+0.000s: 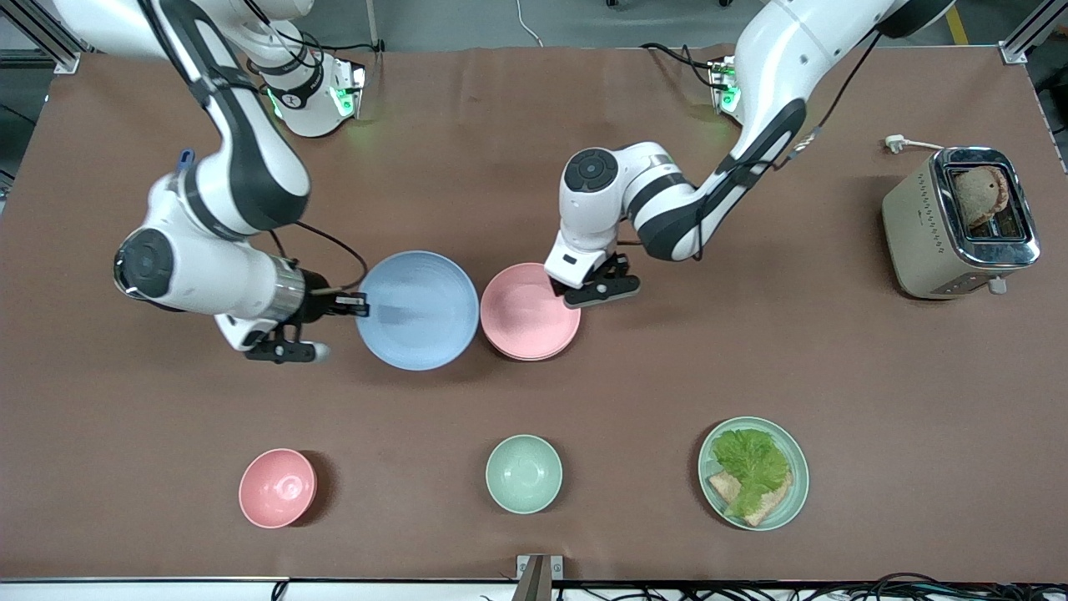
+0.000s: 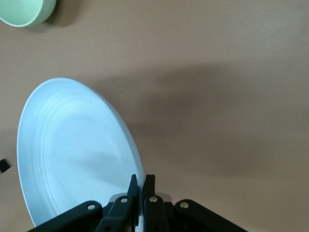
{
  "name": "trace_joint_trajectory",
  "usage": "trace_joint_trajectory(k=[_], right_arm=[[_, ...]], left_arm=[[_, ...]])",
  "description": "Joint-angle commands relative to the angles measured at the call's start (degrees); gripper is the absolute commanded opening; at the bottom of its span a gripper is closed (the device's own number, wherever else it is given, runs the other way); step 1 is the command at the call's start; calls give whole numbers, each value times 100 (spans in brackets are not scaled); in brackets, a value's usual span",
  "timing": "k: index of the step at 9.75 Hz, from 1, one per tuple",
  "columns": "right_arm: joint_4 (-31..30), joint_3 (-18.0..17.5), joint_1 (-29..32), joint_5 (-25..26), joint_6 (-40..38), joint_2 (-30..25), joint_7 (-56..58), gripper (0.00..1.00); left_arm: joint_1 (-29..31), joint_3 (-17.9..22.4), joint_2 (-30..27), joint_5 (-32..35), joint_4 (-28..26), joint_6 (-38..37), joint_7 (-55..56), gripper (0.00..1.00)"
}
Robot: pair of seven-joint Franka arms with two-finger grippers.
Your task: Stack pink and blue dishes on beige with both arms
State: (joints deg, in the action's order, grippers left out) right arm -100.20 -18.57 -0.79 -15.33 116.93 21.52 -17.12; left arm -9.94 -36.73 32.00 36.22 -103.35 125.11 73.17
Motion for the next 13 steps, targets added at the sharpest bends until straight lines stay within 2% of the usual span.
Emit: trace_joint_trajectory(k=[1, 2, 3, 5, 7, 8, 9, 11, 12, 13], right_arm=[[1, -514, 35, 12, 538, 333, -737, 1], [1, -760, -69, 3, 976, 552, -1489, 1], [1, -875, -175, 12, 1294, 764, -1749, 2], [-156, -877, -464, 38, 1663, 950, -1804, 2], [-980, -894, -676, 47, 2839, 994, -1795, 3], [-1227, -929, -720, 91, 3096, 994, -1778, 3], [-1264, -929, -695, 91, 3160, 985, -1743, 3], [-1282, -921, -686, 117, 3143, 985, -1725, 4], [-1291, -929, -668, 118, 3091, 985, -1716, 22], [-1291, -929, -659, 118, 3029, 959, -1812, 99]], left_arm=[[132, 244, -553, -210, -185, -504, -932, 100], [193, 497, -807, -612, -185, -505, -1615, 100], [185, 926, -1157, -1165, -168, -505, -2387, 100], [177, 1683, -1773, -2168, -176, -522, -3926, 100], [177, 2482, -2467, -3064, -124, -1116, -5446, 100], [177, 2939, -2827, -3469, -132, -1398, -6089, 100], [177, 3309, -3092, -3725, -124, -1654, -6600, 100], [203, 3688, -3584, -3676, -106, -2058, -6939, 100], [299, 3716, -3752, -3649, -106, -2208, -6939, 100], [413, 3699, -3997, -3483, -150, -2253, -6948, 100]])
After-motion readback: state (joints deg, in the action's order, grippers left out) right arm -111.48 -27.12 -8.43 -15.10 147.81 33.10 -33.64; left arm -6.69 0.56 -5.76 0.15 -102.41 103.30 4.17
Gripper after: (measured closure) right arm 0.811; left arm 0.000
